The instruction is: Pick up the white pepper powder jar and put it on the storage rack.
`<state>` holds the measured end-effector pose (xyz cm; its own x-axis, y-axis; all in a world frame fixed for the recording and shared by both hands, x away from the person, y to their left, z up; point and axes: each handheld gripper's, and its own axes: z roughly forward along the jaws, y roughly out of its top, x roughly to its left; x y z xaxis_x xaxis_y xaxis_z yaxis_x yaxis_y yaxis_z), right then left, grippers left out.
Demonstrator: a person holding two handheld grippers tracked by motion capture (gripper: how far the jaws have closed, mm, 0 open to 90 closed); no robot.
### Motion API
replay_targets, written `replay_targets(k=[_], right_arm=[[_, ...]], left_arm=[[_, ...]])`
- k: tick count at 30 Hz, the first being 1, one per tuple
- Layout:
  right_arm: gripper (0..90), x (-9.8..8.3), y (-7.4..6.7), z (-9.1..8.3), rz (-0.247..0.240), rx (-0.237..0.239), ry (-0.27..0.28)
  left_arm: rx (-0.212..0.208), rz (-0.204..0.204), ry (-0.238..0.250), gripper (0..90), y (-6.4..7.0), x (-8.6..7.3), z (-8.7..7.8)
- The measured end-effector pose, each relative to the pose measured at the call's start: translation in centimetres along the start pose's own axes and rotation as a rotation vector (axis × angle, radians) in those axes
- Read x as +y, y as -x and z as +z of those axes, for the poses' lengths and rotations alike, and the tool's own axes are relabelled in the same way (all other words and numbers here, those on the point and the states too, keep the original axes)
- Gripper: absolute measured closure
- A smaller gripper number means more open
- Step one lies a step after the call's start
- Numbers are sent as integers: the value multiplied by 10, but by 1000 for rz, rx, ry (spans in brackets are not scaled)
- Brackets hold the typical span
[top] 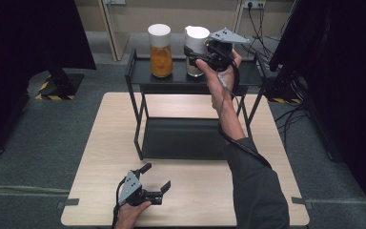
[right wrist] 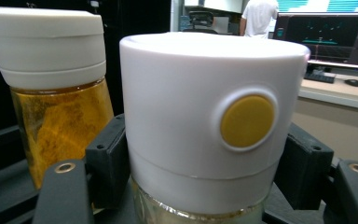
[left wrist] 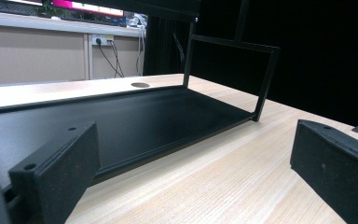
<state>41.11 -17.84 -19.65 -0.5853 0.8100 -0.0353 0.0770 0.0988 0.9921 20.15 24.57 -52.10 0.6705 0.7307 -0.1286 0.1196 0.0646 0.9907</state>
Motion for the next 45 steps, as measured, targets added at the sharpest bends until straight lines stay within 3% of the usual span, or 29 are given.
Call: replay_targets(k=[7, 16, 30, 45], right_arm=[[96, 2, 1, -4, 27, -15, -10], [10, -1, 7, -21, 24, 10, -6], [4, -27, 23, -50, 64, 65, 31], [4, -46, 27, -82, 42, 118, 69]], left_arm=[[0, 0, 0, 10, 0, 0, 0], [-1, 3, -2, 10, 0, 0, 0], [-1, 7, -5, 10, 0, 0, 1], [0, 8, -5, 11, 0, 0, 1]])
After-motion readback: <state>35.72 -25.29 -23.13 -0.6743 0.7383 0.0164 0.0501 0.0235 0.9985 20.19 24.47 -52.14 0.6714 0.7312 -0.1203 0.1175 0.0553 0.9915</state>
